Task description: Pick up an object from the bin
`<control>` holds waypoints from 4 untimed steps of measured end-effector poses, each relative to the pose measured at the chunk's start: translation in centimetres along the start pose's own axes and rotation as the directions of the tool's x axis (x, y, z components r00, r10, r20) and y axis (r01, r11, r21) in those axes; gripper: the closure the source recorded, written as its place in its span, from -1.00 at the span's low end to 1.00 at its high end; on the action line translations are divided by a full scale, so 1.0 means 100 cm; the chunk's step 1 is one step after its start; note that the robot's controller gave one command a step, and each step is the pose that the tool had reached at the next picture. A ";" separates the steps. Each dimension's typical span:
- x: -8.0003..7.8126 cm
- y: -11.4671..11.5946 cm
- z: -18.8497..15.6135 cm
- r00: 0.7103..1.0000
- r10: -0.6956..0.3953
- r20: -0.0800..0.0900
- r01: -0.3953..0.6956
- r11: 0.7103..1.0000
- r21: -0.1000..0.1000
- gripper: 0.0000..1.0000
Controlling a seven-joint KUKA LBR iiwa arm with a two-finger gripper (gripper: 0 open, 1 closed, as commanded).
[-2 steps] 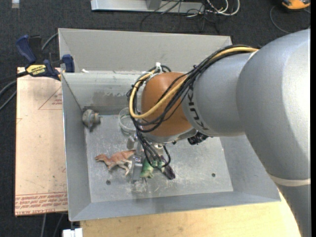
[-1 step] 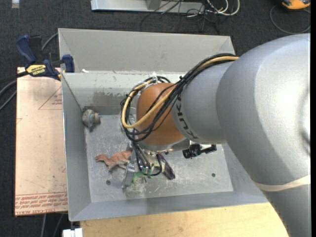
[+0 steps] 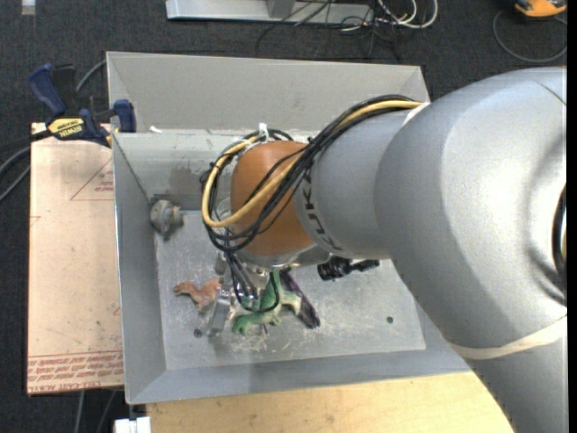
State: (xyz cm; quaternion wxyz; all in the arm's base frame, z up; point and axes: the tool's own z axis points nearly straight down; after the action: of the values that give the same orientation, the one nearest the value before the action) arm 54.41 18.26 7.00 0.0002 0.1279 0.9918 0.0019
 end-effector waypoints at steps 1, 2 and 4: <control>0.008 -0.025 0.000 1.000 0.000 0.000 0.000 1.000 0.000 -1.00; 0.000 0.002 -0.001 1.000 -0.001 0.002 0.001 1.000 -0.004 1.00; 0.001 0.001 -0.004 1.000 0.000 -0.001 0.000 1.000 -0.002 1.00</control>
Offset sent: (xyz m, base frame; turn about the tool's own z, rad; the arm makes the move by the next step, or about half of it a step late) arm 0.0000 0.0000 0.0000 0.0000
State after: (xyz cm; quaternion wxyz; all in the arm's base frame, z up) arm 54.38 18.36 7.38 -0.0001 0.1278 0.9918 0.0030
